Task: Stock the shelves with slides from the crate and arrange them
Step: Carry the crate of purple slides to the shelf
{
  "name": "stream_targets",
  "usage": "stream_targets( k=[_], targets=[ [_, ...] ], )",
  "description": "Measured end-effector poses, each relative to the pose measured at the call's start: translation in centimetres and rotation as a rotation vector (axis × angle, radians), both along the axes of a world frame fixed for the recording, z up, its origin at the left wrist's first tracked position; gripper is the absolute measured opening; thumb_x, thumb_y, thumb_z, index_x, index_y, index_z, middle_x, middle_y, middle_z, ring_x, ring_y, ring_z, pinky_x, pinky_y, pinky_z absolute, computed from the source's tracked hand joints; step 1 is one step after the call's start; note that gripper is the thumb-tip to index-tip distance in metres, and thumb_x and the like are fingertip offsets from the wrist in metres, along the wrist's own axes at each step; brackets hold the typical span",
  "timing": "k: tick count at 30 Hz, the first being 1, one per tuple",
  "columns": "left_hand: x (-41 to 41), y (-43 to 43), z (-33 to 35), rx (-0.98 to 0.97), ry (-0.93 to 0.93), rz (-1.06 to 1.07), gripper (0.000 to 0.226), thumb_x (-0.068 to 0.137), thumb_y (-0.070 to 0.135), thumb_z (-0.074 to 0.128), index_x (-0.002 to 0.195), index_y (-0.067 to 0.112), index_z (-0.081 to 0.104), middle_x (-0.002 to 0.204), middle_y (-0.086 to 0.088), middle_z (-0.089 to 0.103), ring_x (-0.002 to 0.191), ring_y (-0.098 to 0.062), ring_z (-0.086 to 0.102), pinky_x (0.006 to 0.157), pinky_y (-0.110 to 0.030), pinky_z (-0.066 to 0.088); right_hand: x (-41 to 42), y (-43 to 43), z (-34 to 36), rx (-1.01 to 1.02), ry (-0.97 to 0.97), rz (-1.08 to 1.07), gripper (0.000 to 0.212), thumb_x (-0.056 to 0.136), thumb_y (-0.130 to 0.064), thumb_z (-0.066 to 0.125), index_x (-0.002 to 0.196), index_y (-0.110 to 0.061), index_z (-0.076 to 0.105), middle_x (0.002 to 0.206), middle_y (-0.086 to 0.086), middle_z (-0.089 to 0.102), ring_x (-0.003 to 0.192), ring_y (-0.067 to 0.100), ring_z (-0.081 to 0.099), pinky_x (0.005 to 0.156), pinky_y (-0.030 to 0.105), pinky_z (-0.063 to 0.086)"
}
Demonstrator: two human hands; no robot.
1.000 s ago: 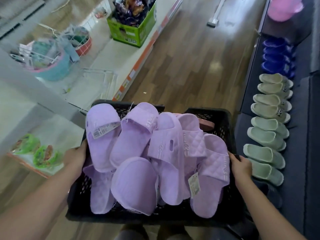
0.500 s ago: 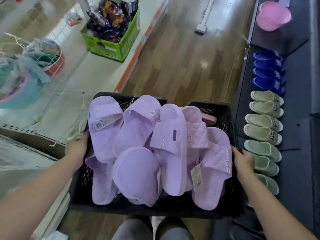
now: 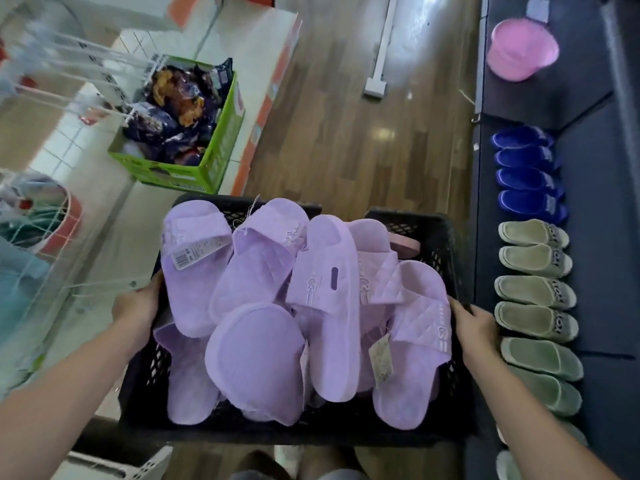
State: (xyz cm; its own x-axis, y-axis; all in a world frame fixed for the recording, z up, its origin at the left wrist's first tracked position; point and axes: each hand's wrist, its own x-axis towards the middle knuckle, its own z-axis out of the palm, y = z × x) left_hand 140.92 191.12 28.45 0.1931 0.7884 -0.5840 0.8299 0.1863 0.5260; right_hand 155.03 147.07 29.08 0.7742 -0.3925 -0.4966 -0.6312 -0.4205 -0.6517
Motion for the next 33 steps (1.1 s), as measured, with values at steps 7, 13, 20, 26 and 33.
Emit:
stream_targets(
  k=[7, 13, 20, 26, 33],
  targets=[
    [14.3, 3.9, -0.1, 0.048, -0.014, -0.044, 0.061, 0.084, 0.051, 0.058, 0.105, -0.006, 0.061, 0.104, -0.022, 0.061, 0.099, -0.037, 0.058, 0.083, -0.045, 0.045, 12.2, 3.4, -1.6, -0.026, 0.085, -0.049, 0.040, 0.078, -0.040, 0.066, 0.085, -0.001, 0.063, 0.084, 0.016, 0.064, 0.068, 0.021, 0.052, 0.060, 0.029, 0.039],
    [25.7, 8.2, -1.6, 0.024, 0.026, -0.108, 0.052, 0.089, 0.049, 0.052, 0.083, -0.002, 0.062, 0.100, -0.029, 0.062, 0.095, -0.041, 0.060, 0.083, -0.048, 0.046, 22.8, 7.0, -2.1, -0.072, 0.089, -0.088, 0.044, 0.084, -0.032, 0.065, 0.108, 0.005, 0.063, 0.103, 0.022, 0.065, 0.080, 0.023, 0.053, 0.069, 0.031, 0.040],
    [39.6, 13.2, -3.8, -0.005, -0.056, -0.190, 0.046, 0.091, 0.042, 0.052, 0.087, -0.001, 0.063, 0.096, -0.025, 0.061, 0.082, -0.028, 0.052, 0.072, -0.037, 0.038, 35.2, 11.2, -4.8, -0.136, 0.110, -0.150, 0.052, 0.078, -0.040, 0.067, 0.106, 0.004, 0.063, 0.094, 0.017, 0.060, 0.078, 0.020, 0.050, 0.070, 0.033, 0.042],
    [51.6, 16.9, -4.2, -0.006, 0.001, -0.235, 0.053, 0.094, 0.045, 0.045, 0.086, -0.004, 0.063, 0.083, -0.025, 0.059, 0.091, -0.036, 0.055, 0.075, -0.040, 0.039, 45.7, 15.3, -4.4, -0.122, 0.062, -0.167, 0.029, 0.082, -0.026, 0.067, 0.086, 0.002, 0.067, 0.083, 0.018, 0.065, 0.071, 0.024, 0.056, 0.068, 0.040, 0.049],
    [65.1, 18.4, -5.5, 0.063, 0.051, -0.285, 0.060, 0.093, 0.046, 0.047, 0.115, -0.008, 0.058, 0.119, -0.033, 0.055, 0.110, -0.043, 0.053, 0.085, -0.040, 0.040, 56.8, 16.1, -7.4, -0.070, 0.086, -0.217, 0.050, 0.081, -0.037, 0.067, 0.113, 0.001, 0.062, 0.110, 0.021, 0.064, 0.098, 0.035, 0.061, 0.084, 0.043, 0.052]
  ],
)
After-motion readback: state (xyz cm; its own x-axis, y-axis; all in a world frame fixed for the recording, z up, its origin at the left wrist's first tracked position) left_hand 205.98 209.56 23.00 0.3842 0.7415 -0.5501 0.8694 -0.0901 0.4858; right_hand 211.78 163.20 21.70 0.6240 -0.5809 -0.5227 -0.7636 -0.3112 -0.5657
